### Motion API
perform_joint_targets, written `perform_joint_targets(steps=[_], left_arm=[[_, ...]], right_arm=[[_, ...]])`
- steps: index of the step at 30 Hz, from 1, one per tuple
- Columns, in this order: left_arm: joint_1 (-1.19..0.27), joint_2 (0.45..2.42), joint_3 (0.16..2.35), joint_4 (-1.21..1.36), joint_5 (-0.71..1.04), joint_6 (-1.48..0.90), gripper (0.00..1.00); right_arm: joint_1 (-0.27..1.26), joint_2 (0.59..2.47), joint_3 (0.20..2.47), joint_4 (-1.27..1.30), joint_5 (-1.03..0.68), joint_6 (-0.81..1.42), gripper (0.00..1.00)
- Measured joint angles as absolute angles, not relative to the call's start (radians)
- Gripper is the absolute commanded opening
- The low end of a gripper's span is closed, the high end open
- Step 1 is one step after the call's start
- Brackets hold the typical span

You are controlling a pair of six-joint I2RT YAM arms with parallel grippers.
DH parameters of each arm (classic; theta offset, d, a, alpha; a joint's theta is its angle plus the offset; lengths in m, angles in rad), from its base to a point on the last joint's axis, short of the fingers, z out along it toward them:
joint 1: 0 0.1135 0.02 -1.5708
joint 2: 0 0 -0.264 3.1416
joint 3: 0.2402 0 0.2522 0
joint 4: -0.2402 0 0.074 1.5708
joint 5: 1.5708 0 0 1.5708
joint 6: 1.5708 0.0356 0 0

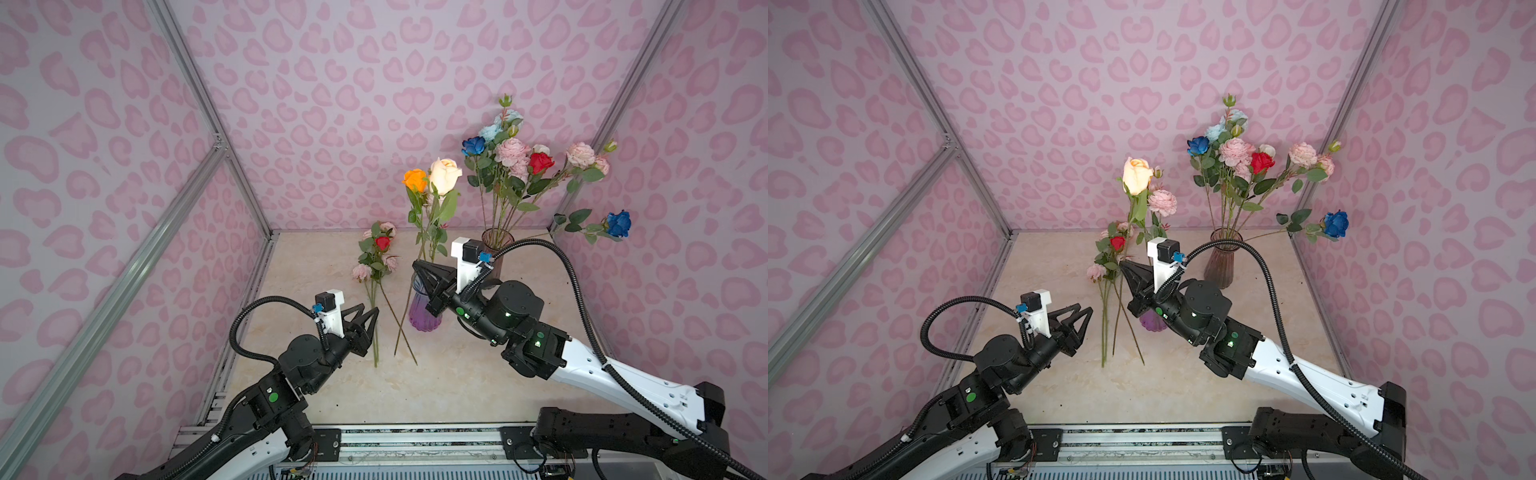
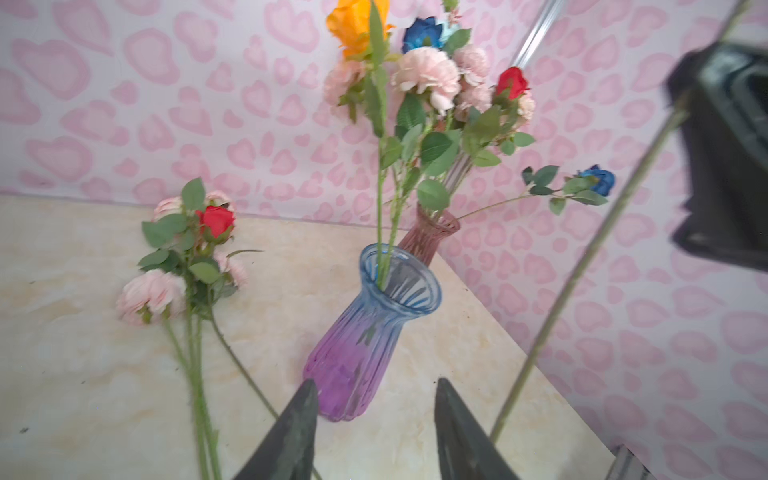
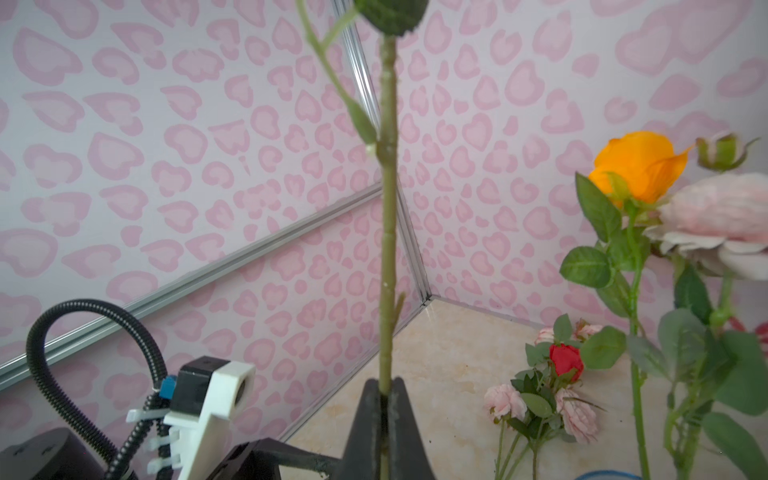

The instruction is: Arrange the flowers into the vase

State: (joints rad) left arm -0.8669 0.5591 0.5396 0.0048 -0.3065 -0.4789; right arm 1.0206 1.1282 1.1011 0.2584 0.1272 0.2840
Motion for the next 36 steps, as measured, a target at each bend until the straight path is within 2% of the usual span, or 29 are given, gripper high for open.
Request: perform_joint_targets(steps=[18, 19, 22, 26, 27, 36], left_arm=[[-0.867, 0.602, 0.514, -0.128, -0.356, -0.609, 0.49], [-0.867, 0.606, 0.513, -0.128, -0.356, -0.612, 0.51], [-0.867, 0.618, 0.513, -0.129, -0.368, -0.622, 0.69], [-0.867, 0.634, 0.505, -0.133, -0.392, -0.641, 0.82], [-0.867, 0.642, 0.505, -0.133, -0.396, -0.646, 0.99], [-0.867, 0.699, 0.508, -0.138, -0.399, -0.673, 0.98]], right_arm=[[0.948, 1.155, 1.265, 0.328, 0.302, 0.002, 0.03], [0.939, 1.155, 1.264, 0.329, 0.319, -0.011, 0.03], [0.907, 1.151, 1.244, 0.339, 0.345, -0.032, 0.03], [0.858, 1.15, 1.215, 0.339, 0.348, -0.03, 0.03], [0.846, 1.151, 1.208, 0.34, 0.35, -0.023, 0.03], [0.765, 1.147, 1.167, 0.345, 0.355, 0.024, 0.03]])
